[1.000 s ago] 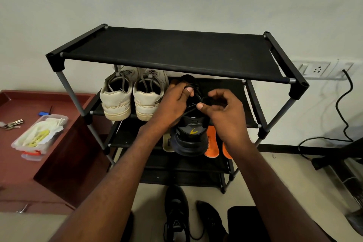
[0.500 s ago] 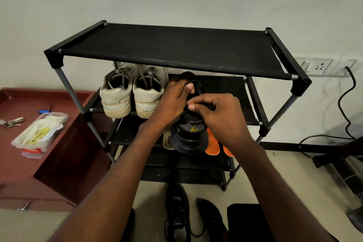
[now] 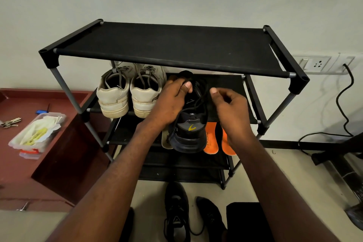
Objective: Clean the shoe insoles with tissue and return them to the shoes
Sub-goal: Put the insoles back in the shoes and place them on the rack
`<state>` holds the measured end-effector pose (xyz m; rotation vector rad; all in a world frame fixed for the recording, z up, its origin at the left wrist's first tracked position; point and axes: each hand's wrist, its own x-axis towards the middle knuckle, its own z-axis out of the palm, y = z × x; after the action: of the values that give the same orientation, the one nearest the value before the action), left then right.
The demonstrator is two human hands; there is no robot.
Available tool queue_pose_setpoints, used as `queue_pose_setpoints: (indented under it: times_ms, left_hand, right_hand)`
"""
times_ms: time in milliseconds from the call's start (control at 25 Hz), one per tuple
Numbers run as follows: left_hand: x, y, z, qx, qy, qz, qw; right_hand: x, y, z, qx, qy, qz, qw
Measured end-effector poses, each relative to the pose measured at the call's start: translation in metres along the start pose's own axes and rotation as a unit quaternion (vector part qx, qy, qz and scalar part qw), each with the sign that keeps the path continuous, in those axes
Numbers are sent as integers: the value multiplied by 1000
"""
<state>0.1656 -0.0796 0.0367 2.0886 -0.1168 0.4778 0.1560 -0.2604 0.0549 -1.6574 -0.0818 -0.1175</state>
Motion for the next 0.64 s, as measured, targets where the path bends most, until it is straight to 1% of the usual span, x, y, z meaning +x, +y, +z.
queue_pose_setpoints:
  times_ms: [40, 80, 120, 160, 240, 320, 400, 440, 480, 520, 640]
  left_hand:
    - [0, 0, 0, 1, -4, 3, 1000]
    - [0, 1, -1, 3, -7, 5, 1000]
    - [0, 1, -1, 5, -8, 8, 1000]
    - [0, 1, -1, 6, -6, 12, 1000]
    - [1, 1, 0, 4, -3, 18, 1000]
    - [2, 1, 1, 11, -5, 16, 1000]
    - [1, 1, 1, 26, -7, 21, 999]
    - [1, 1, 1, 26, -4, 28, 999]
    - [1, 1, 1, 22, -1, 31, 999]
    - [1, 0, 0, 18, 1, 29, 999]
    - [2, -1, 1, 10, 5, 16, 1000]
  right_hand:
    - [0, -2, 2, 48, -26, 32, 998]
    - [-1, -6, 6, 79, -45, 38, 995]
    - [-2, -8, 9, 85, -47, 21, 995]
    - [-3, -9, 12, 64, -39, -14, 997]
    - [-5, -8, 14, -58, -45, -112, 991]
    - [-5, -6, 11, -211, -85, -187, 956]
    - [-1, -5, 5, -313, -143, -196, 918]
    - [0, -5, 2, -334, -165, -189, 908]
    - [-1, -5, -1, -336, -173, -189, 906]
    - [-3, -4, -4, -325, -161, -193, 912]
    - [-10, -6, -12, -234, -66, -204, 948]
